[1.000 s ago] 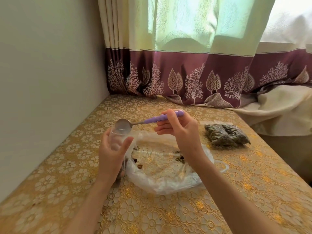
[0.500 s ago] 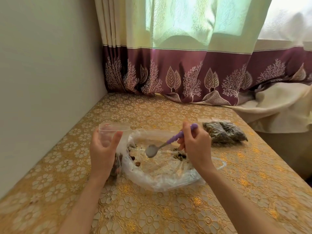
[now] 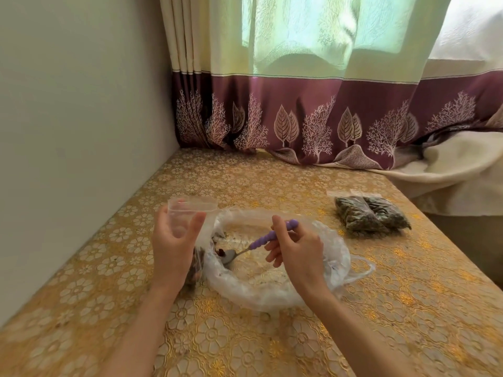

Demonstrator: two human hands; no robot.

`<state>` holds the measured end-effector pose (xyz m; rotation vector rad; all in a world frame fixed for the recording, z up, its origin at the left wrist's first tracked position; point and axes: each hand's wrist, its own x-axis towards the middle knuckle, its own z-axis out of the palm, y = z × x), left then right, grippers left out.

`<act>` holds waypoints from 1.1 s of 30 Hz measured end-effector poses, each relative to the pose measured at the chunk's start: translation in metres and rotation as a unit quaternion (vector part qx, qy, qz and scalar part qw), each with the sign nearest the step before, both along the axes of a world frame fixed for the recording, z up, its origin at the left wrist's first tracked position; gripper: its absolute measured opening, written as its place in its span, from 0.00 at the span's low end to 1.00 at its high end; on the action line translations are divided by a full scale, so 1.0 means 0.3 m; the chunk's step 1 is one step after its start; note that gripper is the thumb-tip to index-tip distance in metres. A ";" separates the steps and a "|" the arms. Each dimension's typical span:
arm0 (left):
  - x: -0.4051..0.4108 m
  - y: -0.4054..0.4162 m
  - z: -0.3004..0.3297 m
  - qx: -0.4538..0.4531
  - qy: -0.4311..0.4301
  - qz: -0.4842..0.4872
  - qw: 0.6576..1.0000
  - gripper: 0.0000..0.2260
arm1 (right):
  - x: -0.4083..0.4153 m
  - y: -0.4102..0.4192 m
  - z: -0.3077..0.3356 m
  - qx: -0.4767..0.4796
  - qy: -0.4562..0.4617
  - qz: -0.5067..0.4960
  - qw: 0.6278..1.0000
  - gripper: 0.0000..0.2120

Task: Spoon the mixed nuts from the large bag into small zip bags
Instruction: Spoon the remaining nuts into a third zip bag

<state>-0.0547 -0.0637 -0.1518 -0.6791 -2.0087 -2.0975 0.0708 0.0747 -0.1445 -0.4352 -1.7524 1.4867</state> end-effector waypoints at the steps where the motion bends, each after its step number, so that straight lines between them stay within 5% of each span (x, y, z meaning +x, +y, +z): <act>1: 0.001 0.001 -0.001 -0.001 -0.002 -0.003 1.000 0.31 | -0.008 -0.010 -0.001 -0.011 0.006 0.006 1.000 0.16; 10: 0.007 0.011 -0.002 -0.005 0.006 -0.006 1.000 0.33 | -0.069 -0.056 -0.054 -0.065 -0.004 -0.015 0.998 0.14; 16: 0.005 0.012 -0.010 -0.012 0.023 -0.004 1.000 0.27 | -0.062 -0.043 -0.066 -0.161 -0.057 0.063 0.983 0.12; 24: -0.007 0.005 -0.004 0.008 0.030 -0.006 1.000 0.20 | -0.026 0.003 -0.022 -0.304 -0.101 0.090 0.943 0.20; 29: -0.007 0.004 -0.001 0.019 0.035 -0.004 0.999 0.15 | 0.023 0.024 0.006 -0.283 -0.091 0.059 0.953 0.22; 33: -0.006 0.004 -0.002 0.013 0.033 -0.010 0.999 0.23 | 0.057 0.049 0.064 -0.268 -0.046 0.047 0.961 0.26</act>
